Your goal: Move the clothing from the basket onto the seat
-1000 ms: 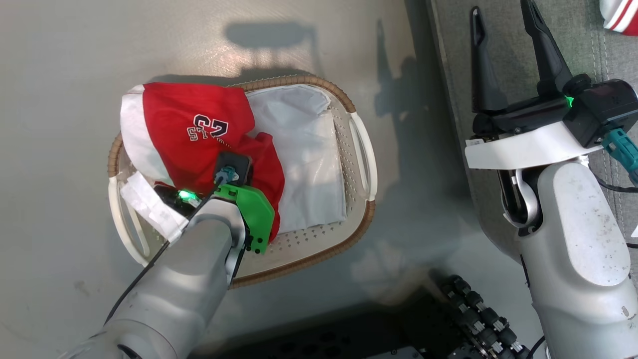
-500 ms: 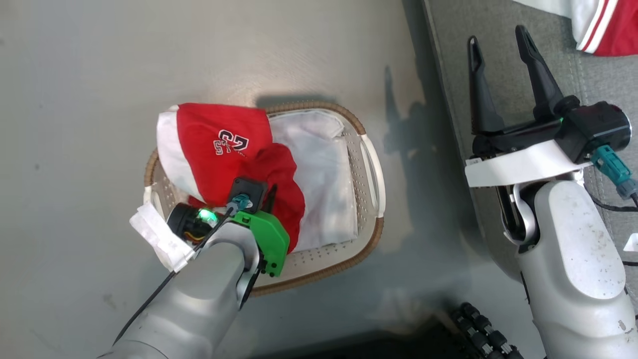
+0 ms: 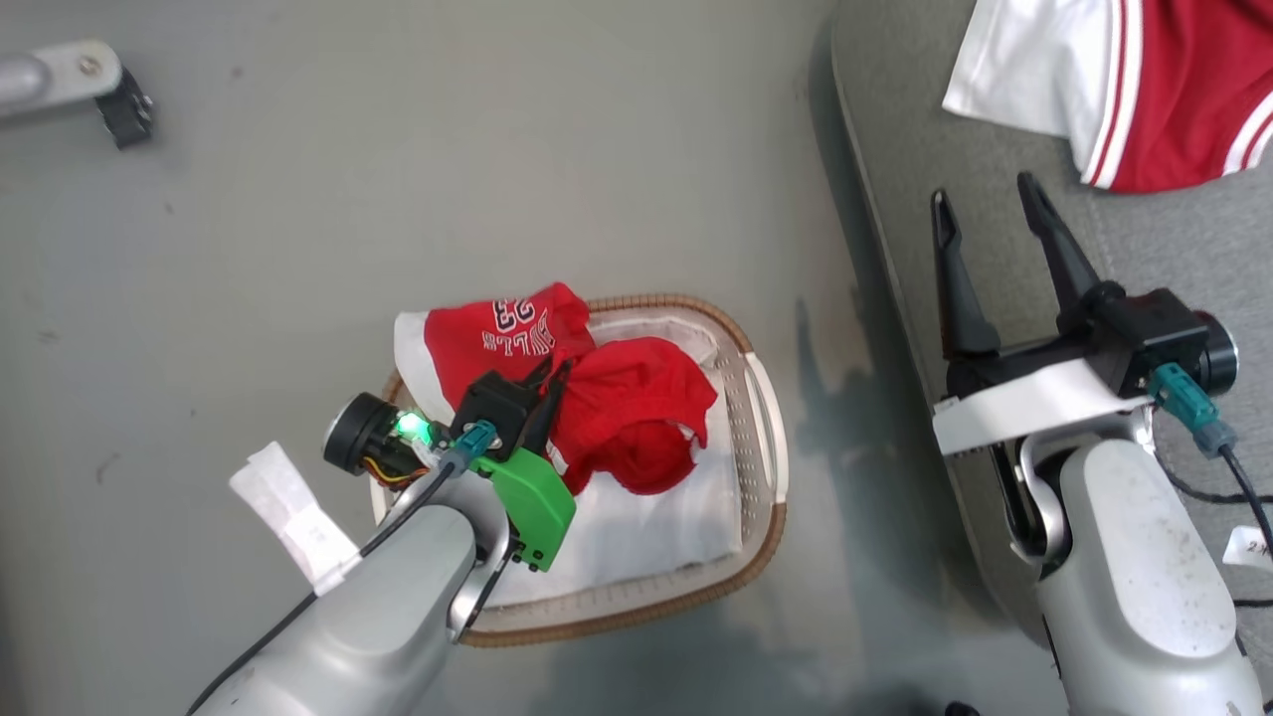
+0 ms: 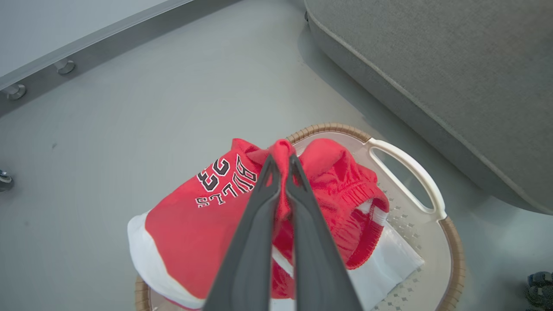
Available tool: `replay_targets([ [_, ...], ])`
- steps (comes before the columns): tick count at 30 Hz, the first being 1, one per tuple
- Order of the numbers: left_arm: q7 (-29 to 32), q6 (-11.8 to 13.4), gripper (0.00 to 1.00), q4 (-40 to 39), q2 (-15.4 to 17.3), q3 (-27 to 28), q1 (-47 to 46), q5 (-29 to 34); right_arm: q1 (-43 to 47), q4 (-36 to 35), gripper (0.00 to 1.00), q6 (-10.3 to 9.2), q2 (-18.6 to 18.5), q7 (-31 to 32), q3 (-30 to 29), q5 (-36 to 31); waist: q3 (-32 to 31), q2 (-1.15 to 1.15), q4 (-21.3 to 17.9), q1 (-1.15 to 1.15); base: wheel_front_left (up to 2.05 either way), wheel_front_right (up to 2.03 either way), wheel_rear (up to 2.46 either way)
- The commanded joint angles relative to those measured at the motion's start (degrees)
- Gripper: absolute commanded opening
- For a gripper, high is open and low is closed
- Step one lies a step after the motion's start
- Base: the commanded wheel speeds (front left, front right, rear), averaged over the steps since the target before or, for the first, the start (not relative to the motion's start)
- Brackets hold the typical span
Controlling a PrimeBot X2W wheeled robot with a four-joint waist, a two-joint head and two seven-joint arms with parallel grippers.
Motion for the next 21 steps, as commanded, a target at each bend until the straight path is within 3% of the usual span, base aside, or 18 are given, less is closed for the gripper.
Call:
replay_targets([
  [1,-0.19,0.35,0.0,-1.31,0.9,0.74,1.2,1.01,1.65,0.5,1.0,-0.09,-0.27,-0.13,-0.25,-0.63,-6.79,0.0,1.92,0.0,0.0,0.0,0.0],
  [12,-0.12,0.15,0.0,-10.27,6.49,3.07,1.18,4.37,7.57,2.9,1.0,-0.09,-0.26,-0.13,-1.14,-1.41,-18.3,0.0,2.62,0.0,0.0,0.0,0.0],
  [21,4.41,-1.44,0.0,-17.18,10.78,3.27,-4.43,5.05,10.86,4.27,1.0,-0.1,-0.26,-0.13,0.04,-1.18,-25.33,0.0,1.82,0.0,0.0,0.0,0.0],
])
